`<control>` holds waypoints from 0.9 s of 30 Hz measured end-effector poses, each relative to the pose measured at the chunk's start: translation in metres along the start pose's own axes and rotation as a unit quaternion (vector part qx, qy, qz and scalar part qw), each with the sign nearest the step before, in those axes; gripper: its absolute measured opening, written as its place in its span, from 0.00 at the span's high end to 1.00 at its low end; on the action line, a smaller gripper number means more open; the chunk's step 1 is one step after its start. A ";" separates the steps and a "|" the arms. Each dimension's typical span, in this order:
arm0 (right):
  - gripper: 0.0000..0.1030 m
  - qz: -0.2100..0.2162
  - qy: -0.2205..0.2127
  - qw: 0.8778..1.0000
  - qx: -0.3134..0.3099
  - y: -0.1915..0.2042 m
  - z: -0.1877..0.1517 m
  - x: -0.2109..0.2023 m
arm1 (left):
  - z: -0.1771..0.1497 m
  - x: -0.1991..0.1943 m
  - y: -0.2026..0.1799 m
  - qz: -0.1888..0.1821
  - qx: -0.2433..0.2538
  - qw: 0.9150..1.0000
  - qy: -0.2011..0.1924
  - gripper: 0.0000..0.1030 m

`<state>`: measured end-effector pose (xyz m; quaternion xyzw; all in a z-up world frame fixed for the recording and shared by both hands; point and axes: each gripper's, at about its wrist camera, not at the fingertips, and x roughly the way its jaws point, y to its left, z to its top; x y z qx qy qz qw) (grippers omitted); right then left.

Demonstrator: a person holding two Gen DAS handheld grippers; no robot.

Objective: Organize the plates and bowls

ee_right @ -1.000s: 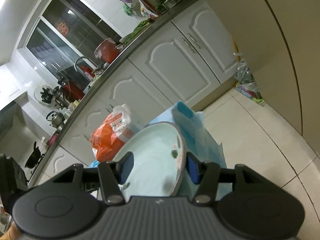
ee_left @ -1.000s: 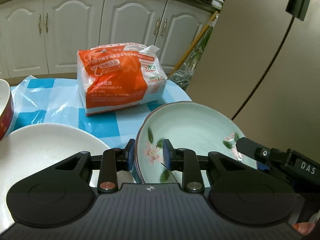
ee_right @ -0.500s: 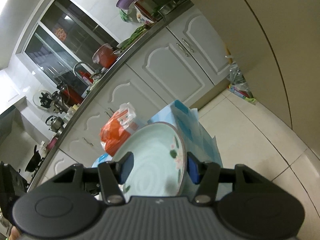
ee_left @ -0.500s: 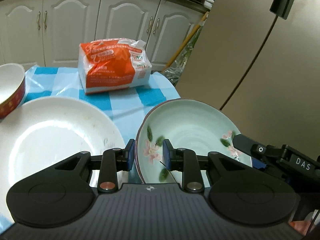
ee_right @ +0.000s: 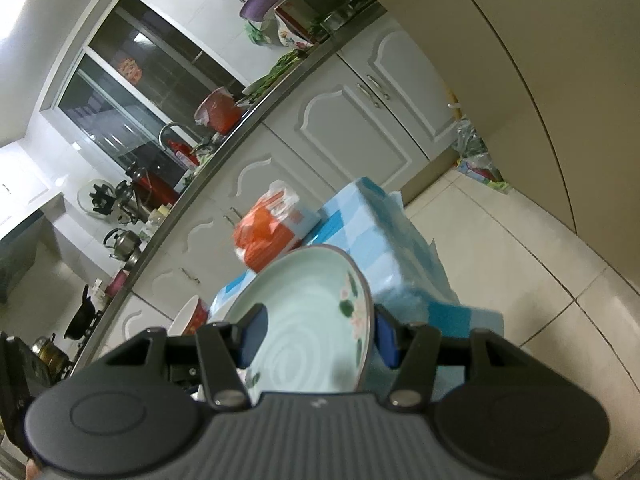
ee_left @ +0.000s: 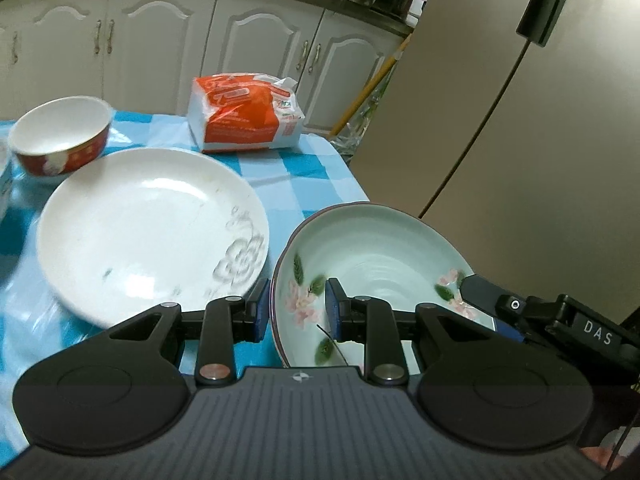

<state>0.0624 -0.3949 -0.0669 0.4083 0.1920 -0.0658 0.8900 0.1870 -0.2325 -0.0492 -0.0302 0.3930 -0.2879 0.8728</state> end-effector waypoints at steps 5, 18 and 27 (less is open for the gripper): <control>0.45 -0.001 0.007 1.000 -0.009 0.012 -0.016 -0.013 | -0.019 -0.023 0.007 0.003 -0.012 1.000 -0.008 0.73; 0.45 0.006 0.047 0.998 -0.040 0.050 -0.071 -0.033 | -0.070 -0.091 0.038 0.029 -0.051 0.997 -0.040 0.73; 0.45 0.030 0.071 0.995 -0.059 0.084 -0.100 -0.042 | -0.105 -0.157 0.068 0.035 -0.096 0.991 -0.083 0.73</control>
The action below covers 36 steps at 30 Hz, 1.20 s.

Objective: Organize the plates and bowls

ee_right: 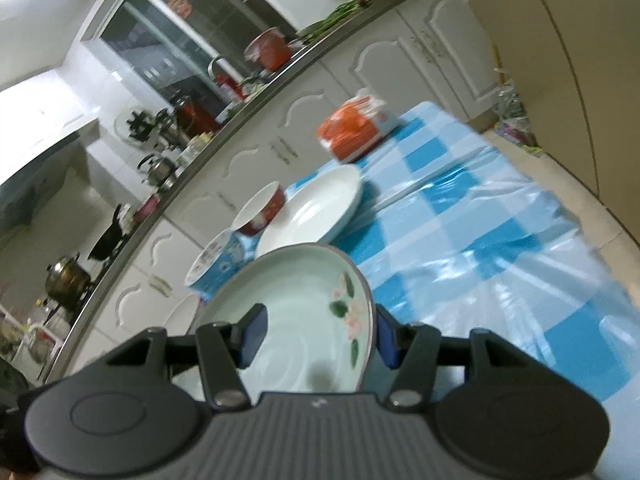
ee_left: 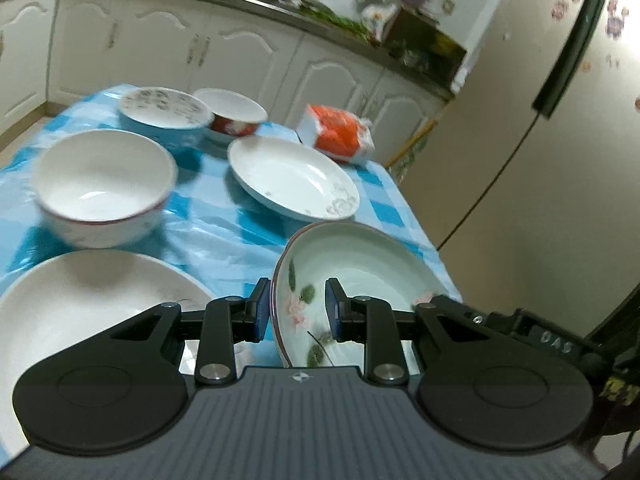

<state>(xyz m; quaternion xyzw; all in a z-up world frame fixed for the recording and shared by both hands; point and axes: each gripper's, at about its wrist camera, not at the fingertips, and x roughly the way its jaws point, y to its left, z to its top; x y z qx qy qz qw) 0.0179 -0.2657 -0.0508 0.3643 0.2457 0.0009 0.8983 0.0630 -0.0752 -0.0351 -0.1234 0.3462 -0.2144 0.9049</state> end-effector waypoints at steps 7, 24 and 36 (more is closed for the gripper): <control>0.45 0.030 0.032 0.998 -0.033 0.045 -0.021 0.012 | -0.010 -0.057 0.037 0.021 -0.031 0.998 -0.042 0.73; 0.45 0.033 0.099 0.990 -0.091 0.106 -0.068 0.063 | -0.029 -0.081 0.105 0.071 -0.098 0.991 -0.053 0.74; 0.45 0.015 0.104 0.986 -0.129 0.117 -0.077 0.076 | -0.032 -0.081 0.117 0.073 -0.108 0.991 -0.042 0.74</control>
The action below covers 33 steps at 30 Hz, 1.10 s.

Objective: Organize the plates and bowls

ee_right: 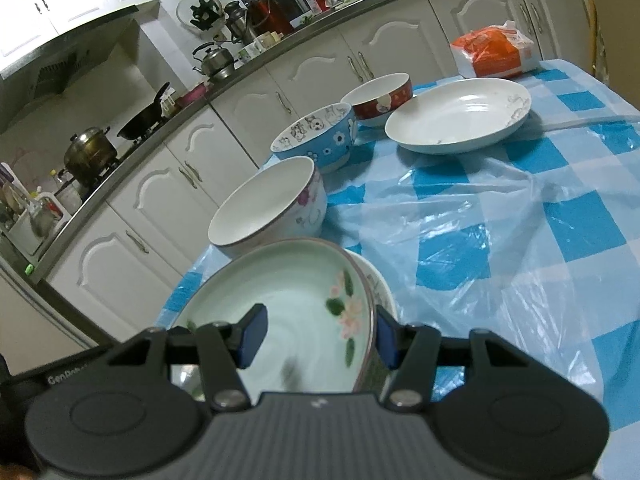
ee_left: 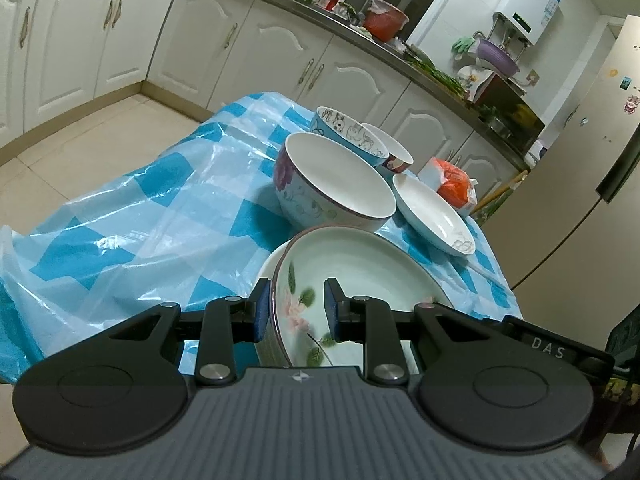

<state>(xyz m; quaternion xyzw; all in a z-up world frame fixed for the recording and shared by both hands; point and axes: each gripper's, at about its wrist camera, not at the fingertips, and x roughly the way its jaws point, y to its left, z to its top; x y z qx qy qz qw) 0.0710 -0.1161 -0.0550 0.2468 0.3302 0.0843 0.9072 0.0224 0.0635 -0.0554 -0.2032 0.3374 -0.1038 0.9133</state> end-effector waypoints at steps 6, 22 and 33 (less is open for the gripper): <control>0.45 -0.004 0.004 1.000 -0.005 -0.001 -0.001 0.005 | 0.000 -0.001 0.000 0.000 -0.002 1.000 0.002 0.74; 0.41 0.002 -0.013 0.999 -0.045 0.003 -0.006 0.005 | -0.006 -0.007 -0.003 0.003 0.021 1.000 -0.012 0.72; 0.41 0.004 -0.028 0.997 -0.068 0.003 -0.007 0.003 | -0.013 -0.009 -0.007 0.007 0.052 0.998 -0.022 0.64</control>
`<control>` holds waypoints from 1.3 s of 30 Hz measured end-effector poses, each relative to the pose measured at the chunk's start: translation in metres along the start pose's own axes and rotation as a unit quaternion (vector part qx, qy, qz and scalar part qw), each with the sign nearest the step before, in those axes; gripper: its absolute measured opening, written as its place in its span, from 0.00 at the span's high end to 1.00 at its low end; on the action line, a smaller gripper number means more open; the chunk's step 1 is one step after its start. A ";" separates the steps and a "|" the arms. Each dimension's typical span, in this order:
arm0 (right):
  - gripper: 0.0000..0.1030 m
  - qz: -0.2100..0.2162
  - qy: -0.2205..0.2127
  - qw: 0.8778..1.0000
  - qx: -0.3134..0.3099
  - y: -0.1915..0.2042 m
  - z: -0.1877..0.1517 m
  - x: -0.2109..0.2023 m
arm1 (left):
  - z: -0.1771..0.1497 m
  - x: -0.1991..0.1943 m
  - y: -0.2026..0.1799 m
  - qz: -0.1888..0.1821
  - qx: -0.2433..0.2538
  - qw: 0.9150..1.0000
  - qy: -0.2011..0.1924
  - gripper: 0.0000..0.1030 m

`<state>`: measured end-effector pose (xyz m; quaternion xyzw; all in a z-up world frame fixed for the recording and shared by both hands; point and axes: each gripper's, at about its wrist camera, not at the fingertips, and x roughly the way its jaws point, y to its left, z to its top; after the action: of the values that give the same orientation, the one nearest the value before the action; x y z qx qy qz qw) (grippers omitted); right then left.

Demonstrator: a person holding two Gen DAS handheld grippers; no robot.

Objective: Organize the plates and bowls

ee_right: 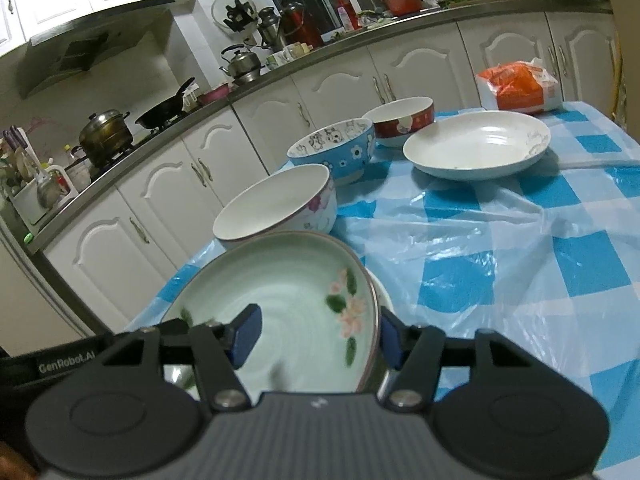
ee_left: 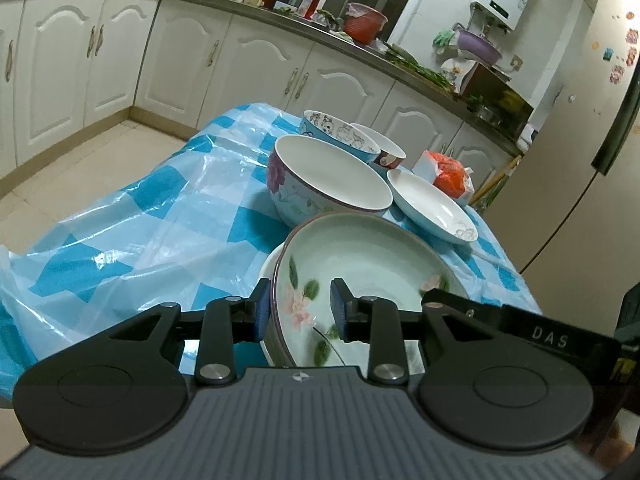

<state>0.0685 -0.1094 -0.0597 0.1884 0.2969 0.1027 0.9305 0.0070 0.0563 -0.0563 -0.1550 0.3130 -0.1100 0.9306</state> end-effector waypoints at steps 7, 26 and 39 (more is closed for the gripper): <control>0.38 0.002 -0.004 1.000 -0.008 0.002 -0.001 -0.002 | 0.000 -0.001 0.004 -0.006 0.000 1.000 0.001 0.60; 0.10 0.005 -0.068 0.997 0.037 -0.025 0.017 -0.023 | 0.009 -0.022 -0.001 0.001 0.035 0.997 -0.063 0.09; 0.01 -0.059 -0.084 0.989 0.103 -0.086 0.020 -0.022 | 0.007 -0.008 -0.037 -0.032 0.085 0.995 -0.039 0.00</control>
<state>0.0697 -0.2004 -0.0687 0.2735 0.2375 -0.0002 0.9321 0.0010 0.0257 -0.0338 -0.0899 0.2612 -0.1600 0.9477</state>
